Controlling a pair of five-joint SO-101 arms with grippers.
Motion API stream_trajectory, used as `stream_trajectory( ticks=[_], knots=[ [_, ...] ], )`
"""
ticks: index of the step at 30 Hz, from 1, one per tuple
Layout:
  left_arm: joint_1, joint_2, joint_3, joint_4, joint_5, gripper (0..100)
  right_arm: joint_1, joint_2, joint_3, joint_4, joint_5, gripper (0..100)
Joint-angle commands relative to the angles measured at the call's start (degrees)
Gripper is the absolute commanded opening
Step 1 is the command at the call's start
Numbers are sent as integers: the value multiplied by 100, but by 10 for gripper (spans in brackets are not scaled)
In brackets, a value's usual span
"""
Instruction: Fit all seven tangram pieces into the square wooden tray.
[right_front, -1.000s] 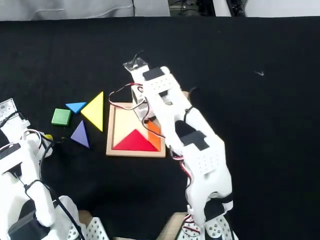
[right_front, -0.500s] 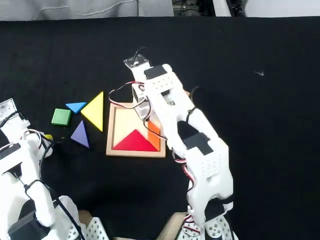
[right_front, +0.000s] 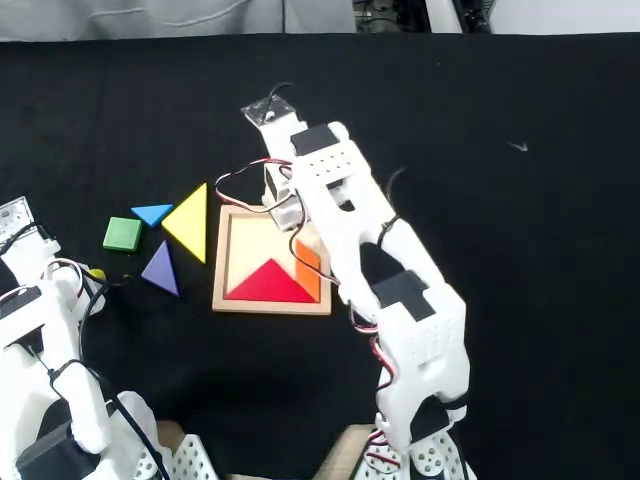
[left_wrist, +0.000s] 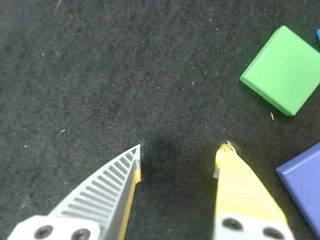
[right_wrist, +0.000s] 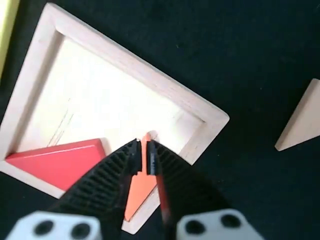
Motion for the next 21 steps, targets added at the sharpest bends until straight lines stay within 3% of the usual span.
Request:
stream_trajectory(
  ticks=[1,9,16,21],
  knots=[
    [119,-132,-48,-132,-26,241,211,-558,-92,360,70,11],
    [1279,-167,-488,-255,-35,241,1020,-2396,1095,79,62,11],
    [2492,-79,-2448,2066,-369,241,1574,-3723,3697,-1978,88,11],
    [3169,448,-3116,2233,220,246,1618,-3732,4541,-2910,88,11]
  ],
)
